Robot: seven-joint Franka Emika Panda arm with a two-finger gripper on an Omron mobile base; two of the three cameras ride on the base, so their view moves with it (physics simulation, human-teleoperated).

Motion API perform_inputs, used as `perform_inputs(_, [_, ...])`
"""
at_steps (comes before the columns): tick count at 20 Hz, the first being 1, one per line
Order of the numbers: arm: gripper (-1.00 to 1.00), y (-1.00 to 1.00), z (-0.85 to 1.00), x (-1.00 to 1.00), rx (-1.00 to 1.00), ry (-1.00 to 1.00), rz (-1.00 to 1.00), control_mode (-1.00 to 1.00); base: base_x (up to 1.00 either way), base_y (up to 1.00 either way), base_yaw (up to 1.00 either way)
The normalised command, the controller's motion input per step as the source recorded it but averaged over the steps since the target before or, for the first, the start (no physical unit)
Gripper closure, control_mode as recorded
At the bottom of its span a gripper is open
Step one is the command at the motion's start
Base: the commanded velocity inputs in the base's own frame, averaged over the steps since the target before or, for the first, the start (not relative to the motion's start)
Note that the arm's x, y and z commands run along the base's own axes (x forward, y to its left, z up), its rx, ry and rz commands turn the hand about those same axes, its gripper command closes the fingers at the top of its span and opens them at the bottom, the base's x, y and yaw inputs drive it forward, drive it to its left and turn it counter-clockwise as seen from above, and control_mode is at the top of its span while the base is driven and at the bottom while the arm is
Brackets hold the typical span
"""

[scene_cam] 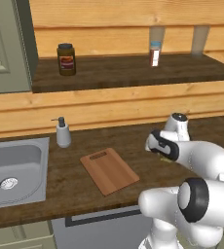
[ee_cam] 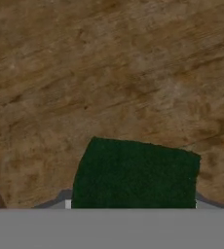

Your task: Pick up the sponge from the counter and clean the cutting board by briefly scrubbing or pressing down on the cutting board. Once finished, release the sponge.

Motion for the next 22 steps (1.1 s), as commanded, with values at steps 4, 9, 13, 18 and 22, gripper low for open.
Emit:
perform_inputs(4, [1.0,0.0,-0.46,0.0,-0.01,0.02,0.0,-1.0,0.0,0.0,0.0])
perform_inputs(9, [1.0,0.0,-0.54,0.0,-0.01,0.0,0.0,-1.0,0.0,0.0,0.0])
perform_inputs(13, [-1.0,0.0,-0.35,0.0,-0.01,0.0,0.0,-1.0,0.0,0.0,0.0])
perform_inputs(18, [-1.0,0.0,-0.02,0.0,0.0,0.01,0.0,-1.0,0.0,0.0,0.0])
perform_inputs(22, [-1.0,0.0,0.07,-0.02,0.0,0.0,0.0,-1.0,0.0,0.0,0.0])
